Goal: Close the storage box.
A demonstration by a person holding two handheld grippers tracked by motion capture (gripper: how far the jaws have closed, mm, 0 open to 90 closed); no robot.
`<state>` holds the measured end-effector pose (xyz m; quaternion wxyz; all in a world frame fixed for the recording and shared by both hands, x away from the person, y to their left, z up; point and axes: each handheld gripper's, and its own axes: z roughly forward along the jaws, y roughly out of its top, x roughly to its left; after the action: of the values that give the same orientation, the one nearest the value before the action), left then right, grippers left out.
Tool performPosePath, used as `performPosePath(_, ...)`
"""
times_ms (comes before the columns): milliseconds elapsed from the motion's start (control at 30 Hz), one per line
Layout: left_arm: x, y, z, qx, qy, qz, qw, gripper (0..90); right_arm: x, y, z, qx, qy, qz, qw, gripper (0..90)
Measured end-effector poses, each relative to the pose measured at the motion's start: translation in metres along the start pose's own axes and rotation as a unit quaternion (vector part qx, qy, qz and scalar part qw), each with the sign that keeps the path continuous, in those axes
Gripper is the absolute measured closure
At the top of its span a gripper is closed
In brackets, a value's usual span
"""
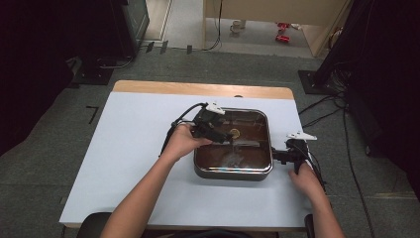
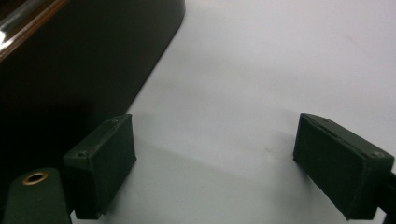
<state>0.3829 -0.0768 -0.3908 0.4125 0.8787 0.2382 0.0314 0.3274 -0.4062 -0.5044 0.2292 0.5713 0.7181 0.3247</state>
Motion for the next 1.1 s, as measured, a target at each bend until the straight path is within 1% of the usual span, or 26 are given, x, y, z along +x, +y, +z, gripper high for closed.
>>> performPosePath(133,0.002,-0.003,-0.009,-0.002,0.011,-0.009,0.9999,32.3,0.0,0.0,0.0,0.0,0.0,0.0,1.0,12.4)
performPosePath(200,0.003,-0.005,-0.014,-0.001,0.016,-0.01,0.9998,31.2,0.0,0.0,0.0,0.001,0.0,0.0,1.0,12.4)
performPosePath(300,0.004,-0.009,-0.021,0.0,0.028,-0.01,0.9996,29.8,0.0,0.0,0.0,0.001,0.0,0.0,1.0,12.4)
performPosePath(333,0.003,-0.011,-0.023,-0.003,0.031,-0.014,0.9994,29.6,0.0,0.0,0.0,0.001,0.0,0.0,1.0,12.4)
performPosePath(500,0.003,-0.018,-0.033,-0.002,0.043,-0.005,0.9991,27.3,0.0,0.0,0.0,0.001,-0.001,-0.001,1.0,12.4)
performPosePath(533,0.003,-0.018,-0.033,-0.002,0.043,-0.005,0.9991,27.3,0.0,0.0,0.0,0.001,-0.001,-0.001,1.0,12.4)
performPosePath(600,0.005,-0.025,-0.04,-0.002,0.054,-0.01,0.9985,27.0,0.0,0.0,0.0,0.001,-0.001,-0.001,1.0,12.4)
performPosePath(733,0.01,-0.038,-0.051,-0.007,0.068,-0.021,0.9974,26.9,0.0,0.0,0.0,0.001,-0.001,-0.001,1.0,12.4)
performPosePath(767,0.01,-0.041,-0.053,-0.007,0.072,-0.024,0.9971,26.9,0.0,0.0,0.0,0.001,-0.001,-0.001,1.0,12.4)
performPosePath(800,0.01,-0.041,-0.053,-0.007,0.072,-0.024,0.9971,26.9,0.0,0.0,0.0,0.001,-0.001,0.0,1.0,12.3)
performPosePath(833,0.012,-0.046,-0.056,-0.007,0.078,-0.026,0.9966,26.8,0.0,0.0,0.0,0.001,-0.001,-0.001,1.0,12.4)
performPosePath(900,0.014,-0.052,-0.06,-0.011,0.085,-0.031,0.9958,26.8,0.0,0.0,0.0,0.001,-0.001,-0.001,1.0,12.4)
performPosePath(967,0.016,-0.058,-0.065,-0.018,0.088,-0.038,0.9952,26.8,0.0,0.0,0.0,0.001,-0.001,-0.001,1.0,12.4)
performPosePath(1100,0.019,-0.068,-0.07,-0.023,0.095,-0.045,0.9942,26.6,0.0,0.0,0.0,0.001,-0.001,-0.001,1.0,12.3)
